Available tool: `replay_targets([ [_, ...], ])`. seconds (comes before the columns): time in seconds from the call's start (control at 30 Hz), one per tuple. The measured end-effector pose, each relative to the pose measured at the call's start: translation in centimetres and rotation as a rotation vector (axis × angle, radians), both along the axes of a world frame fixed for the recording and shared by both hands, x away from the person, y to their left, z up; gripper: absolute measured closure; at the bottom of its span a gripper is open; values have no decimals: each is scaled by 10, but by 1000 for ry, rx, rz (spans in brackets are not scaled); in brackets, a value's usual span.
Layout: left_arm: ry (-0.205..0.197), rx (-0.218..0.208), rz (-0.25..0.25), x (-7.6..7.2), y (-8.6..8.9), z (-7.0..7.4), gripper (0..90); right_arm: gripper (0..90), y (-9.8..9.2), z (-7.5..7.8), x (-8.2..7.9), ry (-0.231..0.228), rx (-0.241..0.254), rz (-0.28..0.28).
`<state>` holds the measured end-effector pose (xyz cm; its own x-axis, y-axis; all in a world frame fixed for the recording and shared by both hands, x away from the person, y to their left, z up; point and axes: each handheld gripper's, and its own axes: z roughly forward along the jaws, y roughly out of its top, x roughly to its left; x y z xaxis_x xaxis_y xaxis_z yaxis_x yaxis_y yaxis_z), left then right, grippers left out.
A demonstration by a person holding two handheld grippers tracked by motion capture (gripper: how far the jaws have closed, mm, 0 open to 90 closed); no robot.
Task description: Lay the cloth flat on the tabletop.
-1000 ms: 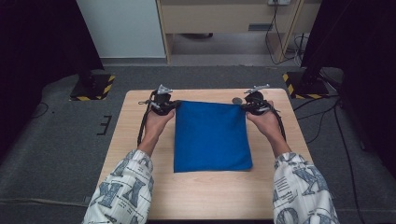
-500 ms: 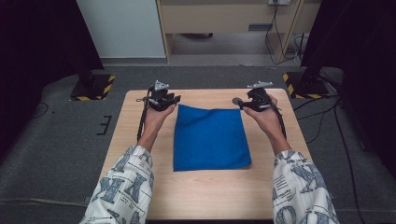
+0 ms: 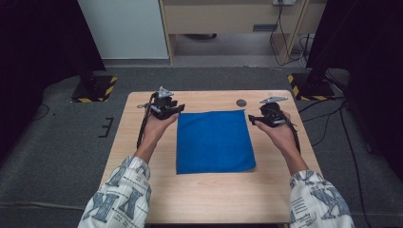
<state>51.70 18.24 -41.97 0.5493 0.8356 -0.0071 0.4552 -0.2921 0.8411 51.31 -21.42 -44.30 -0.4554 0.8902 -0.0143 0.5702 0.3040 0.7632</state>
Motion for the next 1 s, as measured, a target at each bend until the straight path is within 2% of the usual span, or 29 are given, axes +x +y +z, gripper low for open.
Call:
replay_targets([
  [0.1, 5, -7, -9, -17, 3, -6, 579, 483, -4, -8, -16, 16, 20, 28],
  [0.23, 8, -14, -27, -39, 11, -17, 561, 560, -5, -18, -36, 36, 22, 60],
  [0.37, 30, -35, -24, -57, 21, -33, 538, 601, -6, -28, -57, 46, 22, 81],
  [0.43, 44, -35, -29, -65, 24, -41, 530, 613, -6, -33, -66, 62, 21, 91],
  [0.7, 80, -39, -65, -95, 26, -62, 506, 645, -15, -47, -103, 67, 70, 106],
  [0.83, 87, -62, -72, -106, 23, -67, 478, 643, -16, -53, -115, 71, 73, 115],
  [1.0, 95, -59, -102, -119, 18, -74, 460, 628, -12, -59, -125, 83, 77, 136],
])
